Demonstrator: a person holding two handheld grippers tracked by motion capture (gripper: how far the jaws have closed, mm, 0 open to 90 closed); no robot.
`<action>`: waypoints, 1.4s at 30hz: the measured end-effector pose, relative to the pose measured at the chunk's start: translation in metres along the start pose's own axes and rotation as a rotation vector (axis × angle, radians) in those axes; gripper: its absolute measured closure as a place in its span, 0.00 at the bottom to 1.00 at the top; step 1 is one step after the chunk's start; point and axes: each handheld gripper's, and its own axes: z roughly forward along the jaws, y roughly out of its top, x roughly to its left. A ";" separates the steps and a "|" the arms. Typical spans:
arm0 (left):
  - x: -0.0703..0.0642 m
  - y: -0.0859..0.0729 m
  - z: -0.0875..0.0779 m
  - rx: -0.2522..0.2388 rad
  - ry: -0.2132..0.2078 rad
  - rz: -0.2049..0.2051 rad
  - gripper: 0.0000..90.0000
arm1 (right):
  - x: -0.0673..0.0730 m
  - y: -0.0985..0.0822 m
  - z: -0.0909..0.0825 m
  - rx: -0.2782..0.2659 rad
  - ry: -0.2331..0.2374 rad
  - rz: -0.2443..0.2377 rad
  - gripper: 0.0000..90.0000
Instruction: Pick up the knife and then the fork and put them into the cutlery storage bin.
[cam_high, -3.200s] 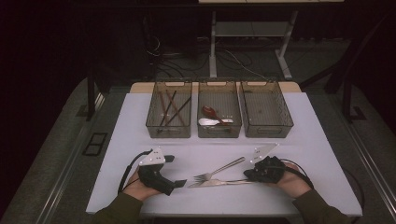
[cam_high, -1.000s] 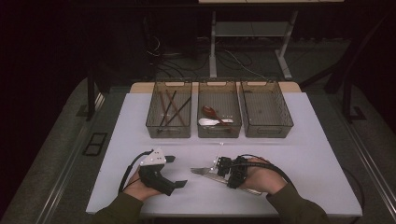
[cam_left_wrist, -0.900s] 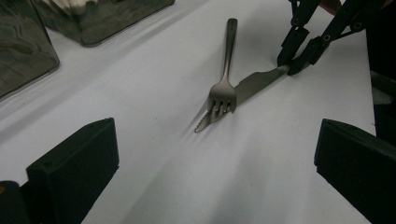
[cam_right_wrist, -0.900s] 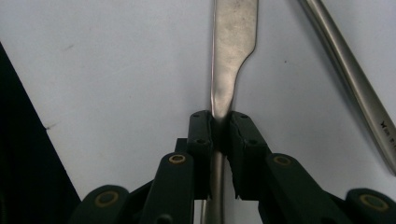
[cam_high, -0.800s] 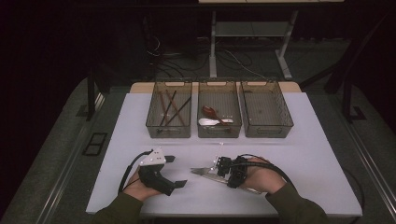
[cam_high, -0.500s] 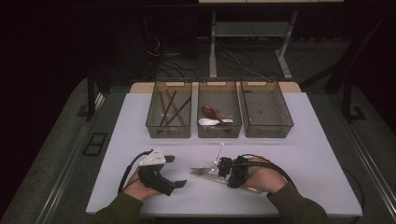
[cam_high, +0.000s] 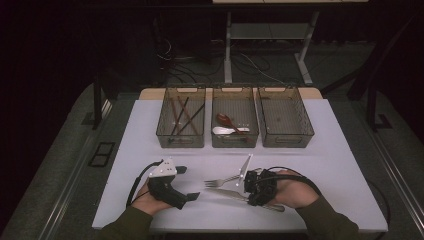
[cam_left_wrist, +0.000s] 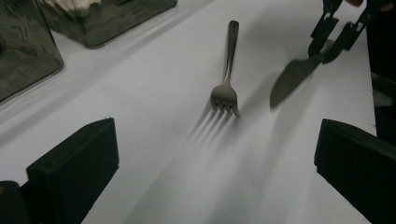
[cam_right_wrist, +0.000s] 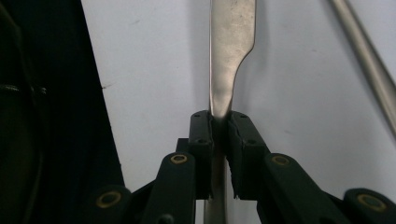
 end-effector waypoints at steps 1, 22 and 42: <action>0.000 0.000 0.000 0.002 -0.001 0.003 0.00 | -0.001 -0.003 -0.003 -0.013 -0.008 0.010 0.89; 0.000 0.000 0.000 -0.001 -0.001 0.008 0.00 | -0.041 -0.045 -0.032 -0.280 -0.095 0.273 0.90; 0.001 0.000 -0.003 -0.010 -0.002 0.018 0.00 | -0.068 -0.080 -0.056 -0.552 -0.182 0.473 0.90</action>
